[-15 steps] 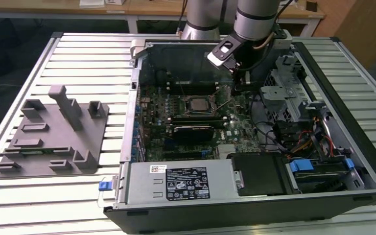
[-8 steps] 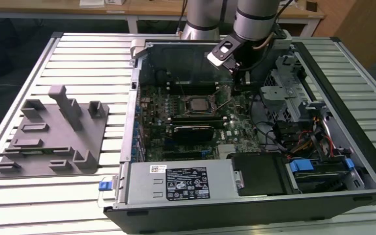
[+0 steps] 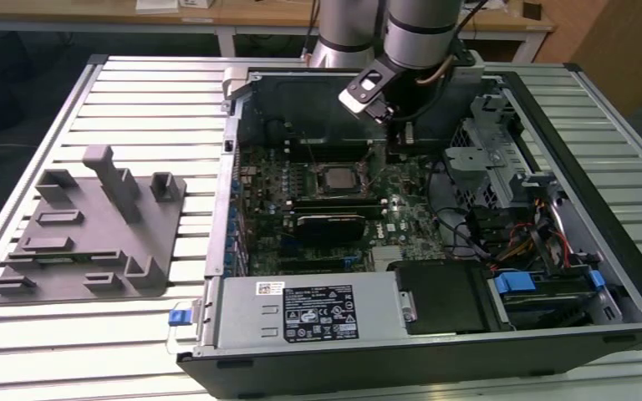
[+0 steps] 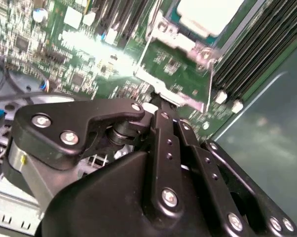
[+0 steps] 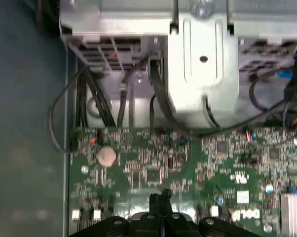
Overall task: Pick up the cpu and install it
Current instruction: 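Close the cpu cover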
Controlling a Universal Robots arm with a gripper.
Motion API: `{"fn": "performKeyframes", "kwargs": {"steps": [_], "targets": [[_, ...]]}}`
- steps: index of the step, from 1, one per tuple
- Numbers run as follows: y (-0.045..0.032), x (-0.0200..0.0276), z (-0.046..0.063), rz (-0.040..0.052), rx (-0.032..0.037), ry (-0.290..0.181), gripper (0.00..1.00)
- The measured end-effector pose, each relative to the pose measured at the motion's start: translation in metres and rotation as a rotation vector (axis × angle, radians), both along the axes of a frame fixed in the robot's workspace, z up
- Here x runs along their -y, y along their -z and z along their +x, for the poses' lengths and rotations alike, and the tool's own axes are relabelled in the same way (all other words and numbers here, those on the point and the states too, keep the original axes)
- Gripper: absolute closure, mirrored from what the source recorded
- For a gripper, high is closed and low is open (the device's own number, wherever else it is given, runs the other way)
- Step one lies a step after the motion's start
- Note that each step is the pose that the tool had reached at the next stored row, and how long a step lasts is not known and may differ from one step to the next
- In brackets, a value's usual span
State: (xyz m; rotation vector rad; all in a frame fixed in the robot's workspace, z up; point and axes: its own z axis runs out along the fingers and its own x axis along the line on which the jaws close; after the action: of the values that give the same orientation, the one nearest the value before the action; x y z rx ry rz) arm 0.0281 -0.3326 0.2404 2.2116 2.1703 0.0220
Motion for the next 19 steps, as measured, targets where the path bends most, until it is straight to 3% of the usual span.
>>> {"fn": "performKeyframes", "kwargs": {"steps": [7, 14, 15, 17, 19], "targets": [[0.0001, 0.0000, -0.028, 0.0065, 0.0071, 0.000, 0.89], [0.0002, 0.0000, -0.029, 0.0063, 0.0070, 0.000, 0.89], [0.0002, 0.0000, -0.029, 0.0064, 0.0056, 0.000, 0.89], [0.0005, 0.0000, -0.029, 0.0066, -0.0124, 0.000, 0.89], [0.0004, 0.0000, -0.029, 0.0063, -0.0156, 0.000, 0.89]]}}
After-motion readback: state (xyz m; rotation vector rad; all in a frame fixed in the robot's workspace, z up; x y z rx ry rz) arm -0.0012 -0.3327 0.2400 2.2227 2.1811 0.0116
